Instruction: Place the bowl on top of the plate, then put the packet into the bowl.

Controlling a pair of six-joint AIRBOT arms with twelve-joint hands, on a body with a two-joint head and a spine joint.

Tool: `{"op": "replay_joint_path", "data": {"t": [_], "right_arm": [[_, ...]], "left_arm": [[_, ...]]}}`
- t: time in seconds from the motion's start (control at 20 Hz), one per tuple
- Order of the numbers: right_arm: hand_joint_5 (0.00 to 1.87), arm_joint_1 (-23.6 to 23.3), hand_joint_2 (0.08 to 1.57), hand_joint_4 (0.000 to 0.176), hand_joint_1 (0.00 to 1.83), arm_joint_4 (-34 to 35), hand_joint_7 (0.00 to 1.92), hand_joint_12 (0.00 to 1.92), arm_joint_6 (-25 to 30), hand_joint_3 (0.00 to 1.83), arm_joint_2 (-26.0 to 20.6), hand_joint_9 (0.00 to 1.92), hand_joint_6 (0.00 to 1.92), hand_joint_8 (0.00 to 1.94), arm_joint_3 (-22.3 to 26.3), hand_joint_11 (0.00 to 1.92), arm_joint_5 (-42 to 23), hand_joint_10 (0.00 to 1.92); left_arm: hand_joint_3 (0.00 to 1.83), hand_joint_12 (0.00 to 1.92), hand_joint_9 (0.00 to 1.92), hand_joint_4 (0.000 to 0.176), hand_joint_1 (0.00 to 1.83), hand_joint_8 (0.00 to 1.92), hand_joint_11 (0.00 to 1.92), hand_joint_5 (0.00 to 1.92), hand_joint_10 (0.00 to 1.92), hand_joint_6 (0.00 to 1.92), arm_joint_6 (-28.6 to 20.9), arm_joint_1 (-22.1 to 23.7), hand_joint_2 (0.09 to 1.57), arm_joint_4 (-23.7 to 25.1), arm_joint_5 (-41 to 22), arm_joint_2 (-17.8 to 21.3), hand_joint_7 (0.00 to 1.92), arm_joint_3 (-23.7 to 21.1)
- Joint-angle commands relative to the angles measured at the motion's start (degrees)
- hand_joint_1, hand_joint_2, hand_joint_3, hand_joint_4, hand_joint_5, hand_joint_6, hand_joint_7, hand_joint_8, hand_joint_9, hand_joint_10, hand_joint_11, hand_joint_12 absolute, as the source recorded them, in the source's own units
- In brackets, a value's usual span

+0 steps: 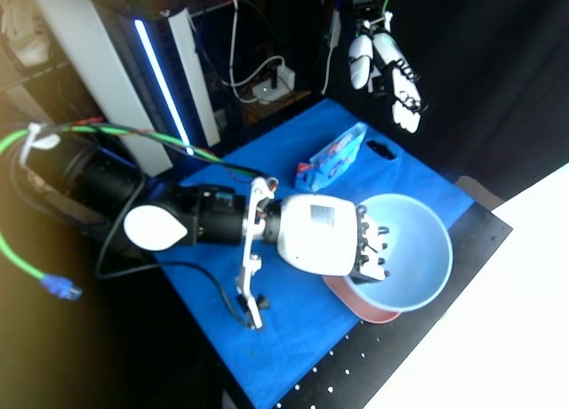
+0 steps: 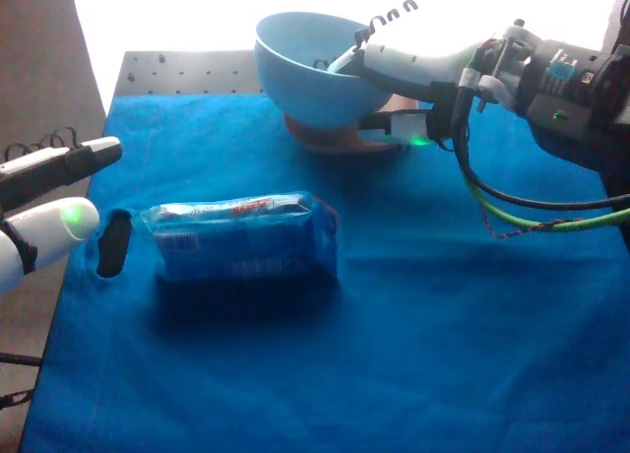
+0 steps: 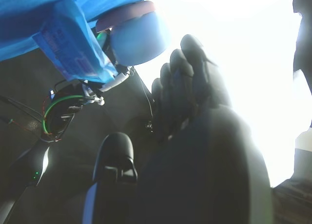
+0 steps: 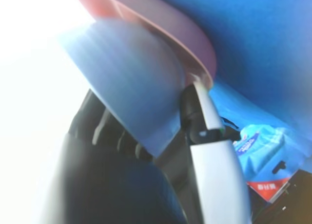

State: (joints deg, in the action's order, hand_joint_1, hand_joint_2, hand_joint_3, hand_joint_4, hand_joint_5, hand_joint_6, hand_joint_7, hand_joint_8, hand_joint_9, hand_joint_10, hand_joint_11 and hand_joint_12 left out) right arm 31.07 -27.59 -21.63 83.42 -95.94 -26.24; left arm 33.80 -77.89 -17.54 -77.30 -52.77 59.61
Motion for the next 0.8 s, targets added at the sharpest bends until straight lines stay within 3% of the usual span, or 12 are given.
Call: {"op": "replay_joint_path", "data": {"t": [0.0,0.05,0.1,0.15,0.3,0.35,0.4,0.45,0.55,0.6,0.65,0.75], "right_arm": [[0.71,-0.63,1.32,0.0,1.22,1.31,0.71,1.3,0.05,0.01,-0.13,0.86,0.0,0.71,-0.15,0.53,-5.86,0.51],[0.7,-0.63,1.34,0.0,1.19,1.18,0.82,1.28,0.06,0.0,-0.23,0.87,0.01,0.31,-0.12,0.55,-5.71,0.49],[0.71,-0.63,1.28,0.0,1.28,1.04,0.73,1.26,0.06,0.0,-0.36,0.89,0.01,1.19,-0.04,0.57,-5.63,0.45],[0.71,-0.63,1.28,0.0,1.29,0.77,0.67,1.28,0.06,0.0,-0.5,0.89,0.0,1.44,0.14,0.56,-5.55,0.46],[0.71,-0.64,1.3,0.0,1.29,-0.65,0.64,1.33,0.06,0.0,-1.59,0.81,0.0,1.53,1.09,0.57,-5.42,0.68],[0.69,-0.64,1.35,0.0,1.19,-0.86,0.64,1.22,0.06,0.01,-2.11,0.78,0.0,0.72,1.37,0.51,-5.42,0.53],[0.69,-0.64,1.35,0.0,1.19,-1.13,0.64,1.22,0.06,0.01,-2.51,0.78,0.0,0.72,1.55,0.51,-5.42,0.53],[0.67,-0.64,1.38,0.0,1.06,-1.35,0.79,1.13,0.06,0.0,-2.93,0.82,0.0,0.11,1.75,0.5,-5.42,0.33],[0.57,-0.64,1.4,0.0,0.87,-1.7,0.66,1.04,0.06,0.0,-3.37,0.69,0.0,0.0,2.09,0.33,-5.42,0.09],[0.52,-0.64,1.42,0.0,0.62,-1.8,0.57,0.97,0.06,0.01,-3.44,0.6,0.0,0.0,2.2,0.24,-5.42,0.03],[0.36,-0.65,1.39,0.054,0.21,-1.89,0.36,0.83,0.06,0.0,-3.48,0.36,0.0,0.0,2.31,0.05,-5.42,0.01],[0.21,-0.65,1.28,0.12,0.01,-2.5,0.16,0.49,0.06,0.0,-3.79,0.15,0.0,0.0,2.79,0.0,-5.42,0.0]], "left_arm": [[0.0,0.48,0.31,0.0,0.0,0.0,0.12,0.34,0.01,0.0,-0.48,0.67,1.38,-0.32,-7.19,-0.39,0.32,0.14],[0.0,0.48,0.31,0.0,0.0,0.0,0.12,0.34,0.01,0.0,-0.48,0.67,1.38,-0.35,-7.18,-0.43,0.33,0.13],[0.0,0.49,0.31,0.0,0.0,0.0,0.12,0.33,0.01,0.0,-0.49,0.67,1.39,-0.4,-7.17,-0.44,0.32,0.11],[0.0,0.49,0.3,0.0,0.0,0.0,0.12,0.33,0.0,0.0,-0.49,0.66,1.4,-0.42,-7.17,-0.45,0.32,0.08],[0.0,0.5,0.31,0.0,0.0,0.0,0.11,0.34,0.0,0.0,-0.49,0.66,1.4,-0.49,-7.08,-0.47,0.33,0.06],[0.0,0.5,0.31,0.0,0.0,0.0,0.11,0.33,0.0,0.0,-0.49,0.66,1.39,-0.51,-7.08,-0.48,0.32,0.05],[0.0,0.5,0.31,0.0,0.0,0.0,0.11,0.33,0.0,0.0,-0.49,0.65,1.39,-0.51,-7.08,-0.49,0.32,0.02],[0.0,0.5,0.32,0.0,0.0,0.0,0.11,0.33,0.01,0.0,-0.49,0.65,1.4,-0.53,-7.07,-0.49,0.33,0.01],[0.0,0.51,0.33,0.0,0.0,0.0,0.12,0.33,0.01,0.0,-0.48,0.64,1.39,-0.57,-7.04,-0.5,0.34,0.02],[0.0,0.51,0.32,0.0,0.0,0.0,0.12,0.33,0.0,0.0,-0.48,0.64,1.39,-0.57,-7.04,-0.51,0.33,0.03],[0.0,0.5,0.32,0.0,0.0,0.0,0.11,0.33,0.0,0.0,-0.48,0.64,1.39,-0.57,-7.04,-0.52,0.33,0.04],[0.0,0.51,0.32,0.0,0.0,0.0,0.11,0.33,0.0,0.0,-0.48,0.64,1.4,-0.57,-7.04,-0.52,0.33,0.06]]}}
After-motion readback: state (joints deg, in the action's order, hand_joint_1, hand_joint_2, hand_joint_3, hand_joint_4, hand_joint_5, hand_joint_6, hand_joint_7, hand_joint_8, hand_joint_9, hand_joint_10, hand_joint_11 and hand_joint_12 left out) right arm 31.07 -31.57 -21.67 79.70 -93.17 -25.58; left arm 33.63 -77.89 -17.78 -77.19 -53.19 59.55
